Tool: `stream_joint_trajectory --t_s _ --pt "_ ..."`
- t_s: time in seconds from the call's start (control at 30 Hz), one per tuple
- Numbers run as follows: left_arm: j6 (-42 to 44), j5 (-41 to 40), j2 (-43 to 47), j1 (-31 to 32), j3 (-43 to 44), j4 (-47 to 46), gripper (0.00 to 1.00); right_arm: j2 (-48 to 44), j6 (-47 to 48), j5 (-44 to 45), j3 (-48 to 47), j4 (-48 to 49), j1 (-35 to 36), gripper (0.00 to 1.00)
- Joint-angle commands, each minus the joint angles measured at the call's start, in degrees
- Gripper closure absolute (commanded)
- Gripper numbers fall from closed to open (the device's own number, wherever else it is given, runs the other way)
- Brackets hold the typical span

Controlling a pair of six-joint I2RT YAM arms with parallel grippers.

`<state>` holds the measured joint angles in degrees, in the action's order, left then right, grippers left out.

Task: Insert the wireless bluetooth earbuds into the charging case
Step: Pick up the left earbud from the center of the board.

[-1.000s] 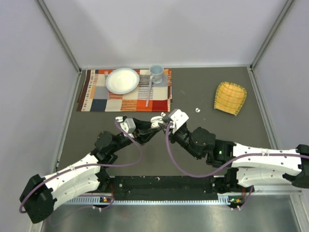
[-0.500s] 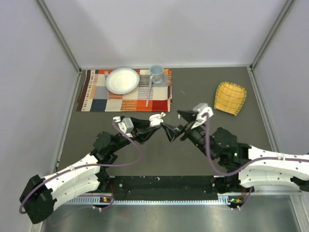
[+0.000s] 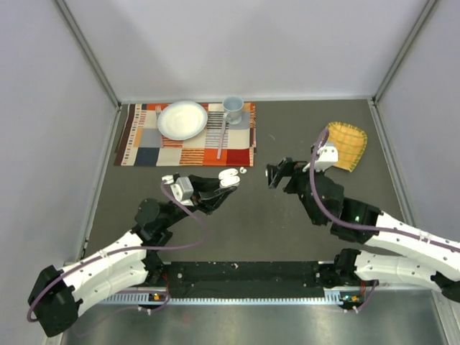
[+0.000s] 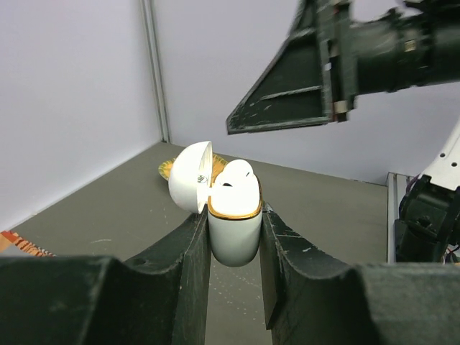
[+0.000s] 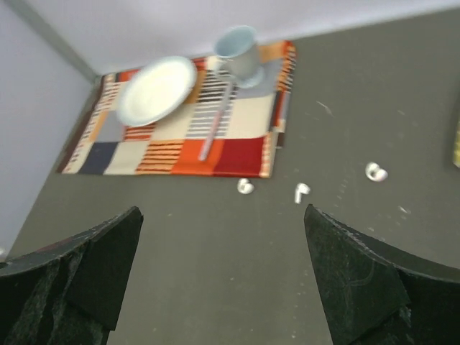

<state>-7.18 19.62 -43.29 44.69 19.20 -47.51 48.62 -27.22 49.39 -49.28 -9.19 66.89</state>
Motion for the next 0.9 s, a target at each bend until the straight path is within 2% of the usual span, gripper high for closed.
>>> stream_joint_trajectory --t_s 0.0,0.03,0.07,0.13,0.23,0.3,0.47,0.57,0.73,0.8,0.87 --pt "0.2 -0.7 1.6 0.0 0.0 -1.0 1.0 -0.2 -16.3 -7.3 -3.8 -15.3 -11.1 0.07" --pt "0.3 -0.7 2.0 0.0 0.0 -0.4 1.0 0.7 -17.8 -13.3 -3.8 -16.1 -13.3 0.07" --pt "0.6 -0.6 2.2 -0.1 0.1 0.0 1.0 1.4 -18.2 -16.0 -4.0 -16.8 -17.4 0.08" --pt "0.9 -0.4 2.9 0.0 0.3 0.7 1.0 3.2 -18.4 -22.5 -4.5 -19.2 -20.5 0.07" --pt "1.2 -0.2 4.3 0.0 0.2 1.7 1.0 11.0 -19.2 -29.0 -8.4 -25.8 -27.1 0.01" --pt "1.6 -0.3 5.2 0.0 0.0 2.8 1.0 16.3 -19.4 -31.4 -10.1 -26.7 -29.9 0.01" --pt "3.0 -0.9 9.4 0.0 -0.3 6.0 1.0 22.7 -22.6 -30.4 -15.0 -26.8 -30.3 0.01" --pt "3.6 -1.9 12.3 0.0 -0.7 7.9 1.0 24.2 -28.8 -29.7 -16.8 -26.6 -31.0 0.01" --pt "4.5 -3.1 15.6 0.0 -0.9 11.3 1.0 31.3 -23.9 -37.9 -19.5 -24.5 -33.7 0.01" --pt "5.0 -3.1 16.2 -0.1 -0.9 12.1 1.0 35.4 -25.6 -46.3 -21.7 -25.0 -35.6 0.01" --pt "5.4 -3.2 17.0 0.0 -0.9 13.3 1.0 40.1 -28.5 -48.2 -22.4 -25.3 -37.1 0.03"
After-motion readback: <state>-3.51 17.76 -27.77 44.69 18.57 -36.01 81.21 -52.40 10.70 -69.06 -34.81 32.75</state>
